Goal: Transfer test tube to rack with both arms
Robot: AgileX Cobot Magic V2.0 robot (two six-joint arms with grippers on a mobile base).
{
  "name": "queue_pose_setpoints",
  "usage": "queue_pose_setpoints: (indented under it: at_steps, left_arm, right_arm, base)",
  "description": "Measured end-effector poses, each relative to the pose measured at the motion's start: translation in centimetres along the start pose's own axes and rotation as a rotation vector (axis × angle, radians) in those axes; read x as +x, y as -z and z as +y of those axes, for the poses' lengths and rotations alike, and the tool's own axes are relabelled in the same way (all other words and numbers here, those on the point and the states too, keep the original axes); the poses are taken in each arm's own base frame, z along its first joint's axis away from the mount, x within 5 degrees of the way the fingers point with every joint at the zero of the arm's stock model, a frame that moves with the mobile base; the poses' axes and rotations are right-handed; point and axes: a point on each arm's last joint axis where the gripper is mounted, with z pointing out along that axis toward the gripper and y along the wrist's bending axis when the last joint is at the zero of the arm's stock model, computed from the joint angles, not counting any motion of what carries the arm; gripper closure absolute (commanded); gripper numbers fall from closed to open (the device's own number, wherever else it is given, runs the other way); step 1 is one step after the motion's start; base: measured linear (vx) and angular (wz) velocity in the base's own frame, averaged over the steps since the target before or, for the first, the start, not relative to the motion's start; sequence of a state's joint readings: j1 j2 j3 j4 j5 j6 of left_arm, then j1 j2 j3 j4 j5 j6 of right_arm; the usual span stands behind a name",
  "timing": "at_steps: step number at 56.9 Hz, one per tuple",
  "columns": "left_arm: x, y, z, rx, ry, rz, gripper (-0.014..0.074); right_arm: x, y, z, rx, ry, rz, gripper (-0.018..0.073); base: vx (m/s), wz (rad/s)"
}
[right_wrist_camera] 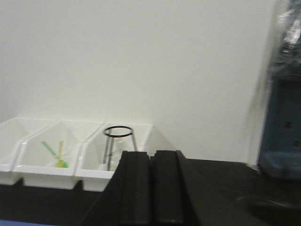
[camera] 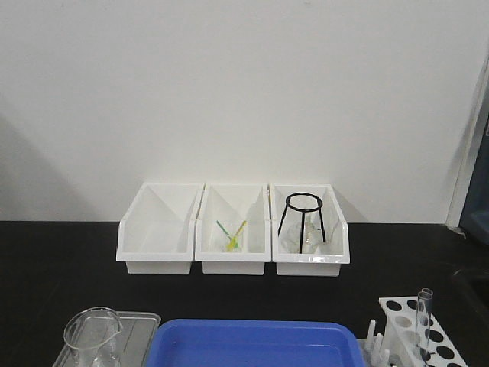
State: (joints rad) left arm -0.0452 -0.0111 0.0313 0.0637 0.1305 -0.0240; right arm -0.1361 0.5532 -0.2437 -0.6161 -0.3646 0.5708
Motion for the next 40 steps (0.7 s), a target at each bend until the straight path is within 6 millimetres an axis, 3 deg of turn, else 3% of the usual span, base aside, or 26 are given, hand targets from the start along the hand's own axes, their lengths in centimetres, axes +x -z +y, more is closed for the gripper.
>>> queue_pose_setpoints:
  at_steps: [8,17,29,40]
  left_arm:
    - [0.0,0.0,0.0,0.0,0.0,0.0,0.0601]
    - [0.0,0.0,0.0,-0.001,0.0,0.0,0.0601]
    - [0.0,0.0,0.0,-0.001,0.0,0.0,0.0601]
    - [0.0,0.0,0.0,-0.001,0.0,0.001,0.0601]
  right_arm:
    - [0.7,0.7,-1.2,0.146,0.031,0.078,0.057]
    - [2.1,2.8,-1.2,0.188,0.079,0.149,0.057]
    - [7.4,5.9,-0.6,0.201,0.059,0.16,0.057]
    - [7.4,7.0,-0.4,0.212,0.042,0.076,0.057]
  base:
    - [0.0,0.0]
    - [0.0,0.0]
    - [0.0,0.0]
    - [0.0,0.0]
